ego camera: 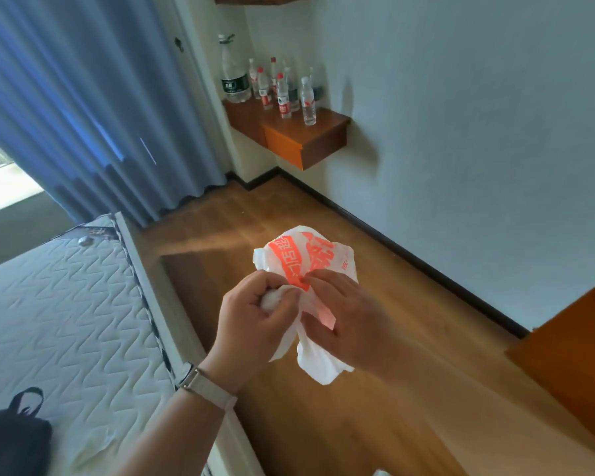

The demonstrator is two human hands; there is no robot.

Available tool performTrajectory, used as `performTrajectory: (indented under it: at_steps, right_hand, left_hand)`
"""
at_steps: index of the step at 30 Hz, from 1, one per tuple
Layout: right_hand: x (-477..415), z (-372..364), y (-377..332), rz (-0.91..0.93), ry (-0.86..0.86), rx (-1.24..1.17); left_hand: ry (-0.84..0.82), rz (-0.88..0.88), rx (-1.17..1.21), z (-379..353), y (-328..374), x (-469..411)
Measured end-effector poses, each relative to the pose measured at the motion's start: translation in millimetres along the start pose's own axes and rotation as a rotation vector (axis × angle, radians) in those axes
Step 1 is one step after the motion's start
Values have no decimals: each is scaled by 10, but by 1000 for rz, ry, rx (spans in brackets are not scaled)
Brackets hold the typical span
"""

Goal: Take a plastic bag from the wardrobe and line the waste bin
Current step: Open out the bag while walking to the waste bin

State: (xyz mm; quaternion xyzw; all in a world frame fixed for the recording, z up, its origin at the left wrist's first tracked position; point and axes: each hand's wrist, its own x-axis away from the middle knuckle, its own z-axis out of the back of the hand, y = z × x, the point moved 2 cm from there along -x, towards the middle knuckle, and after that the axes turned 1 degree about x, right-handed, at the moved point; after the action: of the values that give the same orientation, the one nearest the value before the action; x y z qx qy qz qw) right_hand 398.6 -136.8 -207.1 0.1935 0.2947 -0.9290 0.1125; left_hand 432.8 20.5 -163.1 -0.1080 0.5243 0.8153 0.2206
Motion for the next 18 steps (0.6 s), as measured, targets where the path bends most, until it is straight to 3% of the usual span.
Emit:
performTrajectory:
  at_steps: [8,18]
  right_hand:
    - [-177,292,535,-50,15,-93]
    - [-744,230,665,-30,-52,-112]
  left_hand:
    - [35,3,-27,-534,185,-362]
    - [94,43,-29,-426,-29,-843]
